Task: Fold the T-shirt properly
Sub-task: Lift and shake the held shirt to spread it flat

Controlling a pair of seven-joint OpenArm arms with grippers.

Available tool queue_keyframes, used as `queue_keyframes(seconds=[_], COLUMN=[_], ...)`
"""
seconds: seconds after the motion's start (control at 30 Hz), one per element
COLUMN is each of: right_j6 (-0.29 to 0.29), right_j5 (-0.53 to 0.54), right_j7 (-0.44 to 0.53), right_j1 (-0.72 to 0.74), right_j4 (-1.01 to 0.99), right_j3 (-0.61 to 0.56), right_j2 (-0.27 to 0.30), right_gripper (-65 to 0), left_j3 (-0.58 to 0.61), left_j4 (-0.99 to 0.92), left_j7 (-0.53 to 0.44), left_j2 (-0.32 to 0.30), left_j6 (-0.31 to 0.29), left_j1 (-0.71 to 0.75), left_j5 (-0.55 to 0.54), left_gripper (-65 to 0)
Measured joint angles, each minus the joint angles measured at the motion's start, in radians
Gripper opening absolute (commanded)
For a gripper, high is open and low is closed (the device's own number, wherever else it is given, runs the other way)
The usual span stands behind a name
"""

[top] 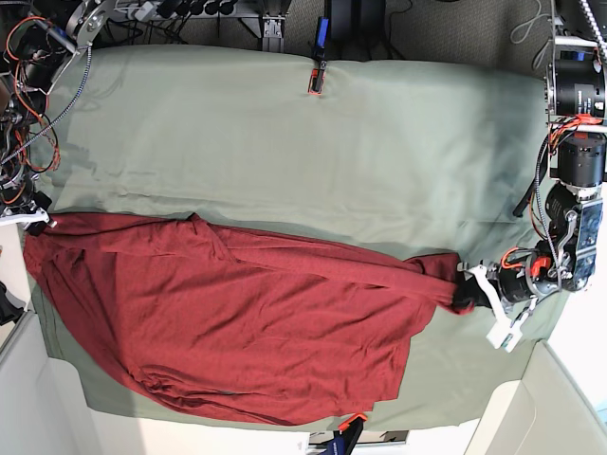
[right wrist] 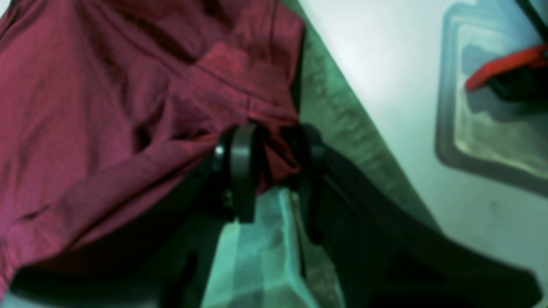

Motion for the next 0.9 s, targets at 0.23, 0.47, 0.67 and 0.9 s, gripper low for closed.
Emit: queue_keyframes(seconds=[0.23, 0.47, 0.67, 0.9], right_j6=[-0.005, 0.014, 0.048, 0.055], right_j5=[0.008, 0.112, 0.212, 0.269], right_j7=[0.001, -0.052, -0.151, -0.203], right_j1=[0.0, 0.0, -0.02, -0.114], right_j4=[-0.003, -0.002, 0.09, 0.19], right_j3=[0.0, 0.0, 0.0, 0.005], right_j2=[0.0, 0.0, 0.0, -0.02], right_gripper=[-44.6, -35.0, -35.1, -35.1], left_j3=[0.0, -0.002, -0.004, -0.004], left_j4=[-0.117, -0.187, -0.158, -0.055], left_j7=[-0.061, 0.179, 0.409, 0.433], left_j2=[0.048, 0.053, -0.039, -0.129], left_j6=[0.0, 0.002, 0.003, 0.004], left_j1=[-0.085, -0.098, -0.093, 0.041], left_j5=[0.047, -0.101, -0.519, -0.546], left_gripper=[-34.9, -28.8, -28.9, -28.9])
